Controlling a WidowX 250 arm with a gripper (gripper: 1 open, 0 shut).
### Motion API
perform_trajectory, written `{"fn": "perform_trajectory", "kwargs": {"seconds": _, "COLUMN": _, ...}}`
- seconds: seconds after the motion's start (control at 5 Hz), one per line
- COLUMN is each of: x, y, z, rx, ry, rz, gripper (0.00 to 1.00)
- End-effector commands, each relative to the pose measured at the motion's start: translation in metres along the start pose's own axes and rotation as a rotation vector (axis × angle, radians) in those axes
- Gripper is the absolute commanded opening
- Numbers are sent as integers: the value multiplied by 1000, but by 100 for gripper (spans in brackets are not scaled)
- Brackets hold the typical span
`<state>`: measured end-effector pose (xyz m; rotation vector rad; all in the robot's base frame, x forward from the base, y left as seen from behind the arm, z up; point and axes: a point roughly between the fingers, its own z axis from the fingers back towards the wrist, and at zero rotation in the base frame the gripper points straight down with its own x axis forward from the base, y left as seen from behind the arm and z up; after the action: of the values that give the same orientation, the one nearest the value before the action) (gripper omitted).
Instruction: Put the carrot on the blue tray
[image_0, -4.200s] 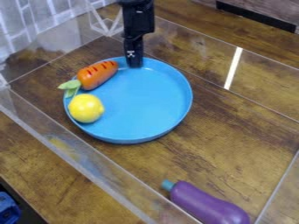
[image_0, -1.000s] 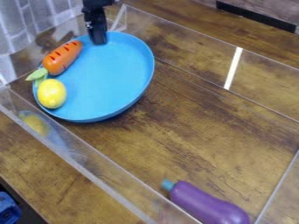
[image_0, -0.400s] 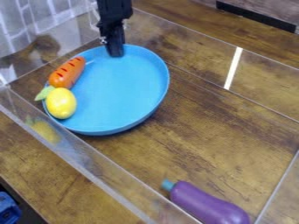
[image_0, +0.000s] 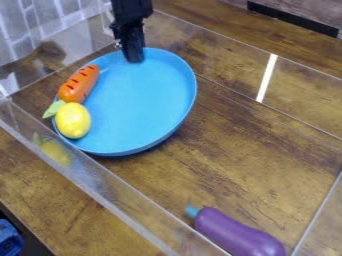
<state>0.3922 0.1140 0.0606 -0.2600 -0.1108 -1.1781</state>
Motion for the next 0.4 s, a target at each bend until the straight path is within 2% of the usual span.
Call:
{"fn": "perform_trajectory", "kwargs": {"seconds": 0.0, "x": -12, "y": 12, "z": 22, "rx": 49, "ry": 2, "rz": -63, "gripper": 0}}
{"fn": "perform_trajectory", "kwargs": {"seconds": 0.2, "x": -21, "y": 25, "z": 9, "rx": 34, "ry": -2, "rz": -88, "gripper": 0}}
